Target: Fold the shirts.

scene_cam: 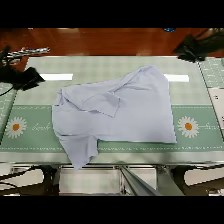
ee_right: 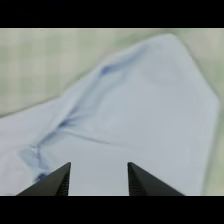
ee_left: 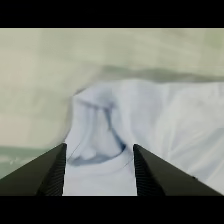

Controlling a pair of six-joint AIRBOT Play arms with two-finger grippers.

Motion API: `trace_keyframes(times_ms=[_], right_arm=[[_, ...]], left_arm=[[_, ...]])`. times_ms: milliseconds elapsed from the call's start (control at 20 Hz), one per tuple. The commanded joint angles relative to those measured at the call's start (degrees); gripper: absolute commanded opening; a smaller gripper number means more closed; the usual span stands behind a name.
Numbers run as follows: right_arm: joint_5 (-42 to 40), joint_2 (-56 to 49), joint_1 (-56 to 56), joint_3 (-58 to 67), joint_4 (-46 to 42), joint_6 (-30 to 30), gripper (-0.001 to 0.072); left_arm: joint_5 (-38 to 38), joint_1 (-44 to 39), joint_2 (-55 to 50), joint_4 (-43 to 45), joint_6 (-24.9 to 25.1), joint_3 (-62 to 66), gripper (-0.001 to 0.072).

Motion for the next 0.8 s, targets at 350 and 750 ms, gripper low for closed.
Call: trace_keyframes(times_ms=[350, 750], right_arm=[[-9.77, 40.24, -13.16, -64.35, -4.50, -6.78, 0.0404], [-5.92, 51.47, -14.84, -77.85, -1.49, -8.52, 0.0404]], left_arm=[[-3.45, 23.19, 20.74, -12.00, 5.16, -48.68, 0.0510], [-1.01, 15.96, 16.28, -12.55, 8.68, -51.10, 0.0509]])
